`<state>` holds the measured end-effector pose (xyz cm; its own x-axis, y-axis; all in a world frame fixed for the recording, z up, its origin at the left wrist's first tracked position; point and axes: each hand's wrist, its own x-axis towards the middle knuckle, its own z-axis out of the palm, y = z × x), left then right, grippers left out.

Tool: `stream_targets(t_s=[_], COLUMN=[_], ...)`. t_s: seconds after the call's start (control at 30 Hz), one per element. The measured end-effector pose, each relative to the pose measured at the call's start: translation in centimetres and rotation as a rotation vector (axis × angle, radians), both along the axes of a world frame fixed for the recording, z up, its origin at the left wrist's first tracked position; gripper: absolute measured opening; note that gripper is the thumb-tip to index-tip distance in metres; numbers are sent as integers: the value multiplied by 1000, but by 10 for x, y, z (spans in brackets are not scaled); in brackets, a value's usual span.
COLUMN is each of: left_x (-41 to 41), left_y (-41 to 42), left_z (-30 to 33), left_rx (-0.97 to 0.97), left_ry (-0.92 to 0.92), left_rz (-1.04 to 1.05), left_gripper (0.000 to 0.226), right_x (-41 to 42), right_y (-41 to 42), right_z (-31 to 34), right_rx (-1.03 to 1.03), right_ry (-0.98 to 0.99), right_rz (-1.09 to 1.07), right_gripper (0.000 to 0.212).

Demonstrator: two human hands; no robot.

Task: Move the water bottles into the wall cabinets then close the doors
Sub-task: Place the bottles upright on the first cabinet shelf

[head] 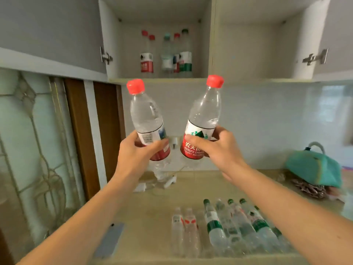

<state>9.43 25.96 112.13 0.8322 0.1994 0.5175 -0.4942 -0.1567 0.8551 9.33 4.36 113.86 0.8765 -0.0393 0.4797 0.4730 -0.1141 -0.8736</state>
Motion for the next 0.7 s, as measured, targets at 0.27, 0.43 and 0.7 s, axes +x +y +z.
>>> stream_targets(t_s=[0.27, 0.43, 0.7], left_x=[50, 86, 133], left_y=[11, -10, -32], left_z=[127, 163, 178], left_rx=[-37, -78, -147], left_ry=[-76, -92, -51], left_rz=[-155, -167, -48], left_gripper=[44, 46, 37], right_x=[19, 54, 127], right_y=[24, -3, -58], right_z=[113, 146, 167], right_rx=[90, 58, 43], right_ry=[-137, -177, -180], right_rz=[-73, -92, -46], right_gripper=[63, 52, 46])
